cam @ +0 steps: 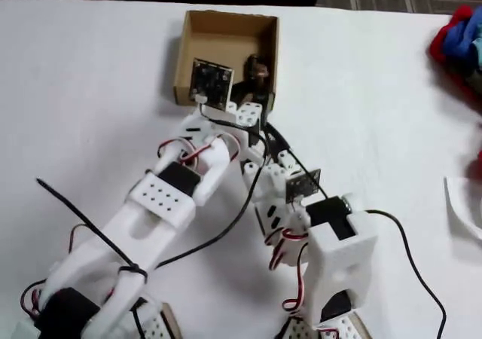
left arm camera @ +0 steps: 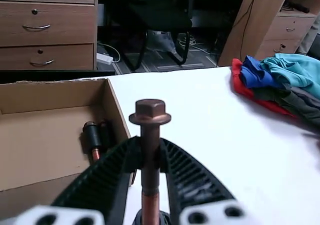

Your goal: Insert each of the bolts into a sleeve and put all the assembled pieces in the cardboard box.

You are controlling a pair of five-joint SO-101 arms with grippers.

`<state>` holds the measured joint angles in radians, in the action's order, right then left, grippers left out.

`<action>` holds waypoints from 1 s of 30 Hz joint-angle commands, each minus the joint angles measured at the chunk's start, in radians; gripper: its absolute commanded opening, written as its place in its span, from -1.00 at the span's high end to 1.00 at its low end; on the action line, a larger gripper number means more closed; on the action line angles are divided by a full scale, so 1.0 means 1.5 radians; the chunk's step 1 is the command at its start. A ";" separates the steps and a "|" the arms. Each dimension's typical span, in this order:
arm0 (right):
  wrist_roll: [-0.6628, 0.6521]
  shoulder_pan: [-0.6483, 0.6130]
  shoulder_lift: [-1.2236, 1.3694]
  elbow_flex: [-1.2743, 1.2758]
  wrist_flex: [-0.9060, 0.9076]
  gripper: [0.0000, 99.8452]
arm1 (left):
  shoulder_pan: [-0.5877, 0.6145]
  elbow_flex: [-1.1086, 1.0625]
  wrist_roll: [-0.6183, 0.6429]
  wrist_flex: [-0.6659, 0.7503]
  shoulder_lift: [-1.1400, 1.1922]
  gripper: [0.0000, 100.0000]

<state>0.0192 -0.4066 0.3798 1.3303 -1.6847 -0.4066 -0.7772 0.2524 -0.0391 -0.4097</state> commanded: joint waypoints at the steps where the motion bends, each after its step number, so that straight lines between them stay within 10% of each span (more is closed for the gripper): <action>1: -0.006 -0.004 -0.004 -0.016 -0.021 0.96 | 0.003 0.008 -0.005 0.015 -0.005 0.95; 30: -0.006 -0.004 -0.004 -0.015 -0.024 0.96 | 0.008 0.021 -0.005 0.068 0.041 0.95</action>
<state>0.0192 -0.4051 0.3798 1.3303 -1.6847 -0.4066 -0.7772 0.2524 0.0299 -0.3728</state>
